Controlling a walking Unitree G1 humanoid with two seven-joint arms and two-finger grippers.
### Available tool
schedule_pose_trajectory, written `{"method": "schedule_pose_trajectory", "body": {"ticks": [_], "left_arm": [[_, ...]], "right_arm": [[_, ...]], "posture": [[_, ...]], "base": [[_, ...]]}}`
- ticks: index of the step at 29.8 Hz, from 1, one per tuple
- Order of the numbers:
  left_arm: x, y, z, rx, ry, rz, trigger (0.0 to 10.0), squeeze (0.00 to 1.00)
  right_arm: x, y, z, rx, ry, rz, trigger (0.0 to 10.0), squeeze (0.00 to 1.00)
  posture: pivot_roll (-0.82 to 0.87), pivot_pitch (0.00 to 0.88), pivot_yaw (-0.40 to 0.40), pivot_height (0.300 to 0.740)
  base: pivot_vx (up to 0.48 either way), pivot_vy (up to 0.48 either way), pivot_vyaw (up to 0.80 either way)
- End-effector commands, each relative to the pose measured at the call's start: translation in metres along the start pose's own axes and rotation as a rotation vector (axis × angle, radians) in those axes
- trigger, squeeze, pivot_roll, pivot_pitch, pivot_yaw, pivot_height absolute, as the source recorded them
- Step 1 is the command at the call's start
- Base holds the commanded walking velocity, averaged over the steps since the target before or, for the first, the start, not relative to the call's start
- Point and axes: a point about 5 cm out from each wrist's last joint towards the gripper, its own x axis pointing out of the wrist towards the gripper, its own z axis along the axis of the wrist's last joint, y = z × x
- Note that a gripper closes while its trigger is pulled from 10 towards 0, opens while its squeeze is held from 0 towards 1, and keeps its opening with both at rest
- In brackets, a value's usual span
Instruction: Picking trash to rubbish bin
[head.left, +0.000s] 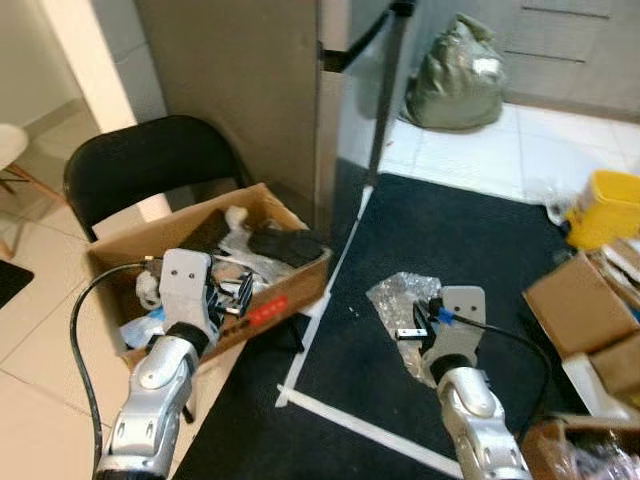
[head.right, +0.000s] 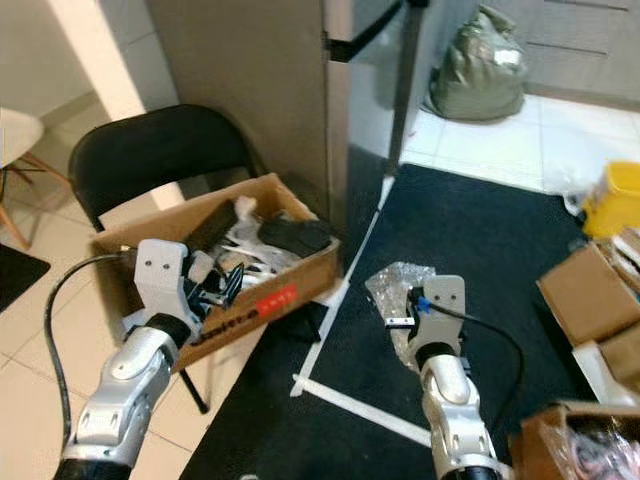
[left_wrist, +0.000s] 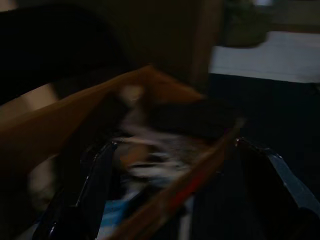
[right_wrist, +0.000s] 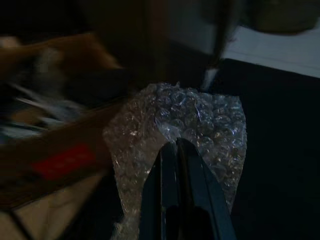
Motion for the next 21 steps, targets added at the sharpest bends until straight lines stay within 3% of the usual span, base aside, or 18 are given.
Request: {"method": "schedule_pose_trajectory", "body": {"ticks": [1, 21], "left_arm": [[-0.0012, 0.0003, -0.0039, 0.005, 0.018, 0.0, 10.0, 0.0], [-0.0014, -0.0001, -0.0033, 0.005, 0.018, -0.001, 10.0, 0.0]], "right_arm": [[-0.0038, -0.0027, -0.0059, -0.01, 0.02, -0.01, 10.0, 0.0], [-0.0032, -0.002, -0.0062, -0.011, 0.017, -0.008, 10.0, 0.0]], "posture": [[0.05, 0.099, 0.026, 0.74], [0.05, 0.102, 0.027, 0.74]], "base": [[0.304, 0.0, 0.55], [0.306, 0.0, 0.55]]}}
